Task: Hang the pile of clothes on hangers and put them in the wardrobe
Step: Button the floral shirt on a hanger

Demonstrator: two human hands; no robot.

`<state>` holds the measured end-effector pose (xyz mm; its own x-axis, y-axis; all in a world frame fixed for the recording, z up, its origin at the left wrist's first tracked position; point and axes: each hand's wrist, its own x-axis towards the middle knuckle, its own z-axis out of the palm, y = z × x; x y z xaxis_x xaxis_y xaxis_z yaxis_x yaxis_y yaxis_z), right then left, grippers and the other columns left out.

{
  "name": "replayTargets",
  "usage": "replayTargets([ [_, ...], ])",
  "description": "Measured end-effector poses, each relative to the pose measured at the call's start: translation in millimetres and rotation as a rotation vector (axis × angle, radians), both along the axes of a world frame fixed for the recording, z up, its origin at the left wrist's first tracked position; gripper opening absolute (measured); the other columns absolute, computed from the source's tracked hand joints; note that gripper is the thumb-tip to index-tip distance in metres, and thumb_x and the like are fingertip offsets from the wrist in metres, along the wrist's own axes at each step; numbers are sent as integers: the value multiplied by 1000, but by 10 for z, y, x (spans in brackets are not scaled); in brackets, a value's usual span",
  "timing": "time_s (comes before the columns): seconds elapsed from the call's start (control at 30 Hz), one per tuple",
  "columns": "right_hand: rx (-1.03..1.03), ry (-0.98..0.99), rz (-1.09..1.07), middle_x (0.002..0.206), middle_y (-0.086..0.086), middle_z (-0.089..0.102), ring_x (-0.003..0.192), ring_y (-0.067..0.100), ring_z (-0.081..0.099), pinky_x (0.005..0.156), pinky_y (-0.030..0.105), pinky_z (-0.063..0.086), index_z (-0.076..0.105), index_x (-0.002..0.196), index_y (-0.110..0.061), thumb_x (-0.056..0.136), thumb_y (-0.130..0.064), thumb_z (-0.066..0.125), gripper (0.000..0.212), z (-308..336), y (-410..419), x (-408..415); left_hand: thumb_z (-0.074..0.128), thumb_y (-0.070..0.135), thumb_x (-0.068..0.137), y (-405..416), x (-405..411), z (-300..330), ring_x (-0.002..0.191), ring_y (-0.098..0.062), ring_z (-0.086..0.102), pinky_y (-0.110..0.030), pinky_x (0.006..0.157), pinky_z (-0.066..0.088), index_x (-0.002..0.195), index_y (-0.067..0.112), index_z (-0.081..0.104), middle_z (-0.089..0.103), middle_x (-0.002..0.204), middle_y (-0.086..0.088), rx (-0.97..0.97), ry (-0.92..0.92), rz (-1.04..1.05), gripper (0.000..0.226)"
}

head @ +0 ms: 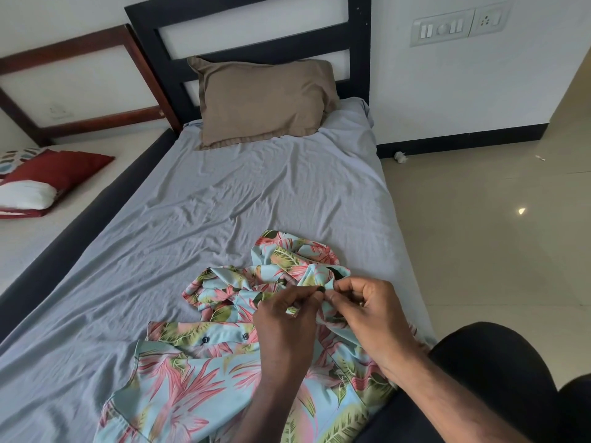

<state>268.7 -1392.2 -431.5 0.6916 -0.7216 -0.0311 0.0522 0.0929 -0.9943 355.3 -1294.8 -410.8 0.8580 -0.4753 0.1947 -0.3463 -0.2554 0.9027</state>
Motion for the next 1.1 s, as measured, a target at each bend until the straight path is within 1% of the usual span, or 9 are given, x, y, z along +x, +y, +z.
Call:
replayTargets([
  [0.1,-52,-4,4,76,12,74,75,30,74,67,38,63,79,85,-11,95,-9,69,14,-17,-19,3,80,7,81,-13,-12,7,75,0,67,-8,66,45,79,23,80,72,71,21,4,-1,15,16],
  [0.27,-70,-3,4,88,2,79,83,15,76,74,28,61,80,99,-7,94,4,65,20,-70,-68,3,80,9,82,-9,13,18,74,0,65,-7,66,43,75,29,78,70,71,22,47,-7,17,21],
  [0.47,-429,24,-58,87,-17,76,79,-3,73,72,12,56,81,101,-14,83,0,80,23,-71,-72,1,74,3,84,3,6,9,71,-3,64,-9,63,43,78,17,80,70,70,18,91,-12,-26,17],
  [0.53,-574,11,-69,90,-19,74,79,-7,71,71,11,56,80,103,-12,83,-2,80,22,-60,-48,-7,69,2,86,18,14,-12,64,-5,62,-15,60,45,74,18,78,70,66,11,87,13,-56,22],
  [0.67,-818,26,-31,88,-6,75,79,6,71,67,28,58,78,102,-15,96,-24,69,14,-48,-37,-17,62,24,95,27,-32,-7,65,-25,65,-39,60,51,70,13,74,71,67,-3,41,132,-98,30],
  [0.8,-859,52,-23,83,-8,72,75,4,67,63,26,54,74,98,-16,94,-14,69,6,-33,-3,-2,68,13,92,11,-65,0,62,-6,64,-30,61,51,70,17,77,72,66,4,28,130,-6,24],
  [0.93,-814,19,-15,83,-10,73,77,-2,67,65,12,53,76,100,-16,88,-13,77,12,-8,-22,-21,65,7,92,-42,-63,-25,50,-8,46,-23,47,35,63,9,69,62,57,-5,77,98,26,29],
  [1.03,-829,38,23,85,-9,73,77,1,68,67,16,54,76,103,-16,88,-17,79,16,-12,-6,-18,61,6,94,-44,-46,-68,48,-9,44,-20,46,31,59,13,59,54,51,5,109,86,40,36],
  [1.1,-829,56,50,87,-8,73,78,2,67,69,18,54,75,104,-17,87,-18,79,18,-28,-8,-3,60,7,96,-29,-7,-122,48,-9,40,-29,49,33,59,11,56,52,50,4,134,79,46,37],
])
